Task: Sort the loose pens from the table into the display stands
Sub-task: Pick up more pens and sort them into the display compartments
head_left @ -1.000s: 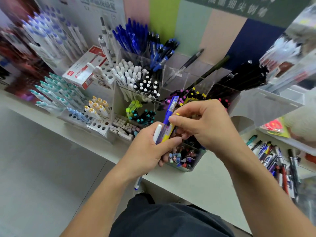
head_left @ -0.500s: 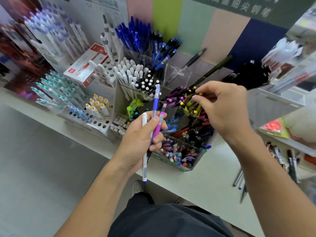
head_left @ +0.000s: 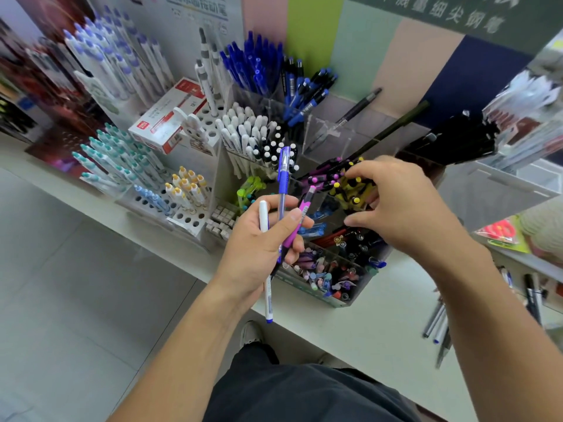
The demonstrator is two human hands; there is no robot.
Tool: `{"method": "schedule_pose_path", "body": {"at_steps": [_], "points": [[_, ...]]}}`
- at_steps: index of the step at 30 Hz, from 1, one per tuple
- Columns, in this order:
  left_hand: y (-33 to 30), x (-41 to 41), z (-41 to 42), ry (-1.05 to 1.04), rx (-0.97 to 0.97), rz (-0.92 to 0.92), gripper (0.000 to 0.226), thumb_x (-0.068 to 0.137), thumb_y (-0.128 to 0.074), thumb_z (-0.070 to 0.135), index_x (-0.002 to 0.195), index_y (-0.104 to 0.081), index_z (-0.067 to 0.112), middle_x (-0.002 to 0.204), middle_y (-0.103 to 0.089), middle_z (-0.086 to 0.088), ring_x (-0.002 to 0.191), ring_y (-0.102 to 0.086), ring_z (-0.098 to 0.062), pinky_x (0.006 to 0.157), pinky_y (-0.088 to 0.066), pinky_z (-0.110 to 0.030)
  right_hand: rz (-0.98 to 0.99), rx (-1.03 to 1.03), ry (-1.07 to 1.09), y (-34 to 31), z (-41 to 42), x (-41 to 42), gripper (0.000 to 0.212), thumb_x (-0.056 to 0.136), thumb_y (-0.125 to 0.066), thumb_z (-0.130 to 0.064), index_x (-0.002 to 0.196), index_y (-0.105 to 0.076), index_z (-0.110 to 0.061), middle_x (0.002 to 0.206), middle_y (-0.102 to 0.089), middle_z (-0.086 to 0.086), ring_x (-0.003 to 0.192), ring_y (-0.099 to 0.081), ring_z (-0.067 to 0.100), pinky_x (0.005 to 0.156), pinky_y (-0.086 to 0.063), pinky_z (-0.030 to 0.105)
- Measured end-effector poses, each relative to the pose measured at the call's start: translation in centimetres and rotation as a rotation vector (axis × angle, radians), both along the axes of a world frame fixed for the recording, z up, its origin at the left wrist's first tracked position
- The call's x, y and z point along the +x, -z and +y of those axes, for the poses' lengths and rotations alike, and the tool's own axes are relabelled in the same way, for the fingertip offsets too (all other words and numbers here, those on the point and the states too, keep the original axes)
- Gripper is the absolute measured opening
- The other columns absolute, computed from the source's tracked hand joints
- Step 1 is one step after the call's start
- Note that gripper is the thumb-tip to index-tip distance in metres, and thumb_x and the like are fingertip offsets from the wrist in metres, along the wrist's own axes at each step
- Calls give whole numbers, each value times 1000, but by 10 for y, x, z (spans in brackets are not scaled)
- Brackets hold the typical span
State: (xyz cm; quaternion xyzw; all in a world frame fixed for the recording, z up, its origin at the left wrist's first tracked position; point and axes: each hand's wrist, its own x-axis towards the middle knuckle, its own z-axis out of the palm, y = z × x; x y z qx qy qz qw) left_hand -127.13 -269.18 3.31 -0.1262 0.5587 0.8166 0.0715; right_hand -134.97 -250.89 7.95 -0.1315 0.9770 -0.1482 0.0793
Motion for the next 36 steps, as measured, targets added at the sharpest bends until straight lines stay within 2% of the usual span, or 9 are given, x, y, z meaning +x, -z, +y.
{"method": "schedule_pose_path", "body": {"at_steps": [3, 7, 11, 14, 17, 19, 22, 28, 36], "points": [[3, 1, -4, 4, -17, 6, 13, 98, -59, 7, 111, -57, 10, 86, -72, -11, 56, -56, -17, 45, -43, -23, 185, -114, 38, 11, 2, -5, 39, 82, -80, -5, 117, -71, -18, 110, -66, 5, 97, -63, 27, 89, -54, 47], [5, 2, -7, 42, -99, 38, 15, 97, -61, 10, 112, -58, 11, 88, -73, -13, 57, -55, -18, 46, -42, -25, 365, -179, 79, 3, 4, -12, 18, 91, -69, -8, 108, -73, -13, 98, -71, 6, 90, -65, 25, 83, -56, 43], [7, 4, -12, 188, -348, 158, 14, 97, -64, 12, 108, -63, 21, 81, -70, -10, 56, -53, -14, 50, -42, -23, 117, -465, 43, -9, -10, 8, 18, 95, -67, -33, 92, -77, -19, 64, -66, -7, 60, -63, 12, 60, -52, 34], [10, 6, -11, 270, -446, 189, 19, 93, -71, 12, 106, -63, 23, 71, -64, 5, 53, -57, -6, 54, -44, -18, -172, -747, 82, -7, -19, 18, 14, 91, -74, -25, 83, -73, -15, 55, -62, 3, 45, -53, 12, 46, -44, 28], [17, 8, -15, 231, -539, 151, 21, 89, -75, 22, 105, -61, 26, 70, -59, 8, 57, -53, -5, 56, -43, -16, -39, -955, 210, -17, 3, 25, 12, 95, -68, -15, 83, -70, -14, 55, -61, 4, 46, -54, 16, 45, -46, 26], [24, 9, -16, 166, -519, 70, 9, 94, -68, 30, 101, -63, 26, 71, -55, 5, 57, -47, -10, 54, -39, -22, 197, -822, 197, -25, 31, 36, 11, 97, -67, -20, 86, -69, -20, 59, -62, 3, 49, -55, 18, 48, -46, 31], [27, 6, -7, 14, -167, -146, 23, 107, -46, 24, 106, -66, 13, 74, -53, -3, 53, -36, -9, 45, -30, -19, 394, -429, 110, -24, 58, 56, 7, 92, -73, -25, 86, -72, -21, 68, -64, -6, 61, -55, 16, 62, -45, 33], [20, -2, 16, 86, 60, -199, 25, 108, -41, 20, 111, -61, 5, 73, -55, 0, 55, -40, -9, 44, -33, -19, 285, -177, 45, 47, 63, 62, 8, 85, -79, -17, 89, -74, -13, 82, -72, 2, 73, -66, 25, 70, -51, 34], [23, -2, 33, 198, -265, -228, 25, 108, -44, 27, 104, -63, 11, 114, -70, -14, 50, -44, -9, 47, -33, -22, 263, -249, 143, 77, 65, 79, 18, 86, -80, -23, 103, -78, -17, 84, -66, -5, 61, -59, 14, 67, -49, 28]]}}
